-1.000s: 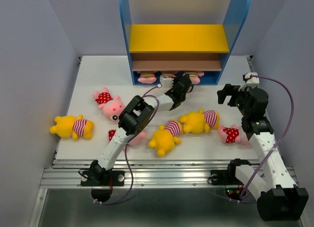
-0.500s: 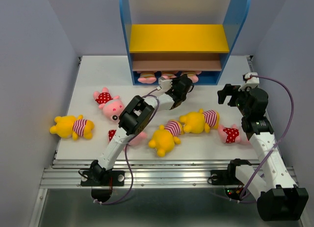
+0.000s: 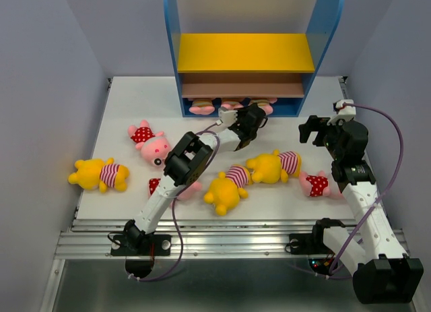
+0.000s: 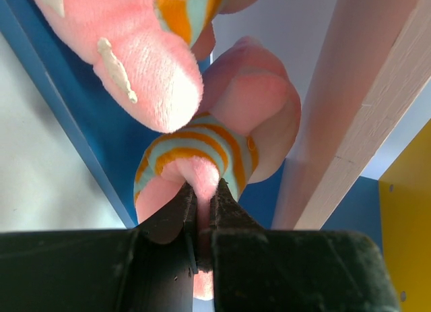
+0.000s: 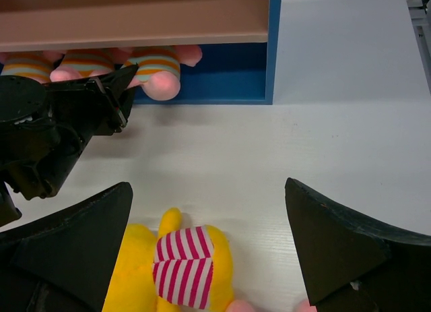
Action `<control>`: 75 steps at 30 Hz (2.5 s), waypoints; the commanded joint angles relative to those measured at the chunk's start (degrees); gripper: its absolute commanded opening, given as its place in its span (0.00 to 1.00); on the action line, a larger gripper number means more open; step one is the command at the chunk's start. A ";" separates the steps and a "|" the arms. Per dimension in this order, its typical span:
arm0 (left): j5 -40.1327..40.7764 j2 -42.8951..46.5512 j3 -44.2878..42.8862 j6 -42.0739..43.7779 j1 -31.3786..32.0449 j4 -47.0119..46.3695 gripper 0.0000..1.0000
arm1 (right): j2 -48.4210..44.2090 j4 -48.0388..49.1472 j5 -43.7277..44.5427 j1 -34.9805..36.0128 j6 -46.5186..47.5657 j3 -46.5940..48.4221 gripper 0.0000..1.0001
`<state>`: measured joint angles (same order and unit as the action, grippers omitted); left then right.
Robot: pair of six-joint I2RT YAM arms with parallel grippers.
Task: Place and organize the stuffed toys onto the shelf
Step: Place the stuffed toy onto shelf, then adjust the position of the stuffed toy
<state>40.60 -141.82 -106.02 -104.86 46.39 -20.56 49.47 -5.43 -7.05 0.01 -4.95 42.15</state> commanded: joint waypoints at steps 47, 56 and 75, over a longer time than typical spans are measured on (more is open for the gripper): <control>-6.14 6.38 14.96 4.04 0.98 -19.69 0.77 | -1.13 4.82 3.97 -0.27 2.66 -1.63 1.00; -8.87 9.28 21.81 9.84 1.68 -27.78 0.77 | -0.78 4.82 4.06 -0.27 3.10 -1.72 1.00; -18.09 20.79 57.58 21.79 -2.87 -58.01 0.69 | -0.34 4.82 3.36 -0.27 3.63 -2.07 1.00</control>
<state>26.04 -125.36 -51.70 -88.55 46.44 -68.64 49.23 -3.81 -4.03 0.01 -2.17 40.32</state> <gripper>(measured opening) 0.689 0.998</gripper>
